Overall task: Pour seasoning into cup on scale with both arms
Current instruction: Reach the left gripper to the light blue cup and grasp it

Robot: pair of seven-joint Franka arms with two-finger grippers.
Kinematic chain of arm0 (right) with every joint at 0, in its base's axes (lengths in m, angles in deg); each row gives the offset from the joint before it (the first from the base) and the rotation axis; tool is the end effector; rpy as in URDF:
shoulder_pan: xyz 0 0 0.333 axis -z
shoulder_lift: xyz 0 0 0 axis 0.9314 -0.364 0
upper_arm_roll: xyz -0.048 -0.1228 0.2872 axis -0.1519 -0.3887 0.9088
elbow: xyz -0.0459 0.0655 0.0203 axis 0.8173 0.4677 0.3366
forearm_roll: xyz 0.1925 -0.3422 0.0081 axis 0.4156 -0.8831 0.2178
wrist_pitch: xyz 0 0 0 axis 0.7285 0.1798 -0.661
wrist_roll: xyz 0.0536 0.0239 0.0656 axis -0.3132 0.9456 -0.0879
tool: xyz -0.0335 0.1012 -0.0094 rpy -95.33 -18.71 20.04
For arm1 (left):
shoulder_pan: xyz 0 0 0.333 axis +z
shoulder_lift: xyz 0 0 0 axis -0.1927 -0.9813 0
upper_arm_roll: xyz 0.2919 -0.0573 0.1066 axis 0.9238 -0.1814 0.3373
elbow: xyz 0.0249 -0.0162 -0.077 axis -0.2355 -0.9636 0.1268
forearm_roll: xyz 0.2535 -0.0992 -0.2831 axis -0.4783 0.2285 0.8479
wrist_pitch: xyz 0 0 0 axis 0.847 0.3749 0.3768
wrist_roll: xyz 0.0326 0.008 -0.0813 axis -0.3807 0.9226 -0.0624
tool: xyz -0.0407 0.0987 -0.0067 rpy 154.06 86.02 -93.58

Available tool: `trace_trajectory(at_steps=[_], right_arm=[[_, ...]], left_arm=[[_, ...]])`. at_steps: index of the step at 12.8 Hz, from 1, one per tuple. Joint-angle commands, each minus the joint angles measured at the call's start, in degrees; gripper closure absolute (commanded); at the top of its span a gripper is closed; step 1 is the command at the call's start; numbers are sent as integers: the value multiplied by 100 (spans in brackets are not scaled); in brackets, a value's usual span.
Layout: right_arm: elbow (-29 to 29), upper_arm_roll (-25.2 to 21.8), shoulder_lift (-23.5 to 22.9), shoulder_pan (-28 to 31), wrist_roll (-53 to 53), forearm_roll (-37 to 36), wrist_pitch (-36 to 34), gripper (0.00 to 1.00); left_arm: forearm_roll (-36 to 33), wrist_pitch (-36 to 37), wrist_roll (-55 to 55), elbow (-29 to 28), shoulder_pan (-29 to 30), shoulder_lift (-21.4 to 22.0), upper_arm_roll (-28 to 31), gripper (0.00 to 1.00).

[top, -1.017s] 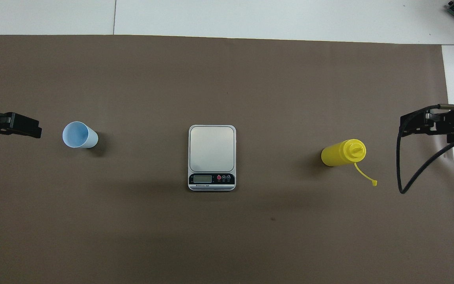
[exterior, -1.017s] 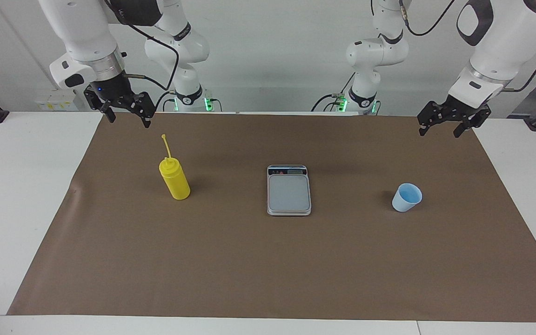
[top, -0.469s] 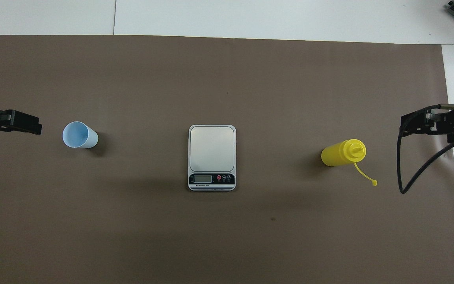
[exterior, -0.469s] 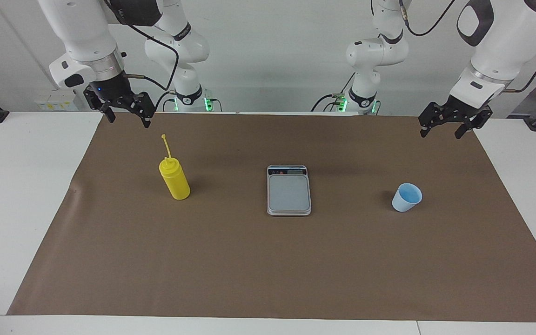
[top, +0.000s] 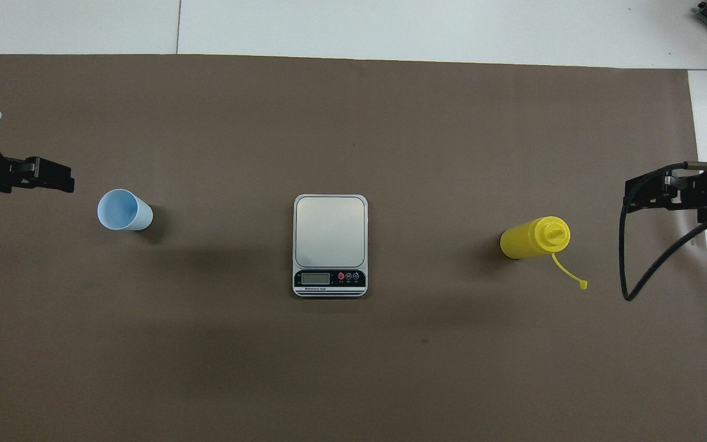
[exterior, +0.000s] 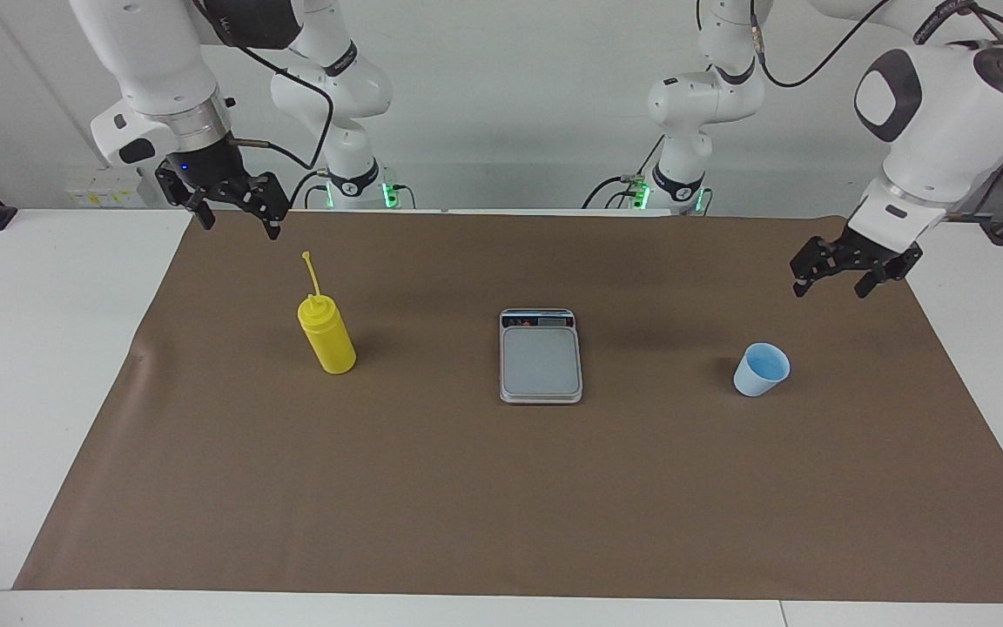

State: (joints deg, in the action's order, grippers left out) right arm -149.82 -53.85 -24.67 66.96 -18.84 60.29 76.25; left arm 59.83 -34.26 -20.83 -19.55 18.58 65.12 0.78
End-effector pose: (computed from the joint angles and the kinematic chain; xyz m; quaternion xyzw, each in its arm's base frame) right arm 0.5482 0.0106 0.6323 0.9963 -0.0810 -0.0149 0.0237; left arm 0.5930 0.0067 0.5270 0.9997 -0.0208 0.0098 0.0110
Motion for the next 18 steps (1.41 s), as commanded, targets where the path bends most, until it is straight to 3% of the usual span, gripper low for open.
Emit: trace_trajectory(at_steps=[1,4,7,13,16,18], right_arm=[[-74,34,71,64,1,121,-35,0],[-74,34,71,72,1,121,-26,0],[-74,34,71,46,1,121,-26,0],[-74,34,80,28,1,121,-35,0],[-74,34,71,28,1,121,-35,0],[-74,34,71,20,1,121,-35,0]], left_arm=[[-87,-825,-19,-690,288,-81,-33,0],[-87,-2040,-220,-1458,298,-133,-33,0],[-87,-2401,-898,-1607,158,-467,-42,0],[-87,-3034,-1056,-2275,149,-432,-51,0],[-87,-3115,-1065,-2303,114,-485,-51,1],[-87,-3053,-1074,-2294,114,-485,-51,69]])
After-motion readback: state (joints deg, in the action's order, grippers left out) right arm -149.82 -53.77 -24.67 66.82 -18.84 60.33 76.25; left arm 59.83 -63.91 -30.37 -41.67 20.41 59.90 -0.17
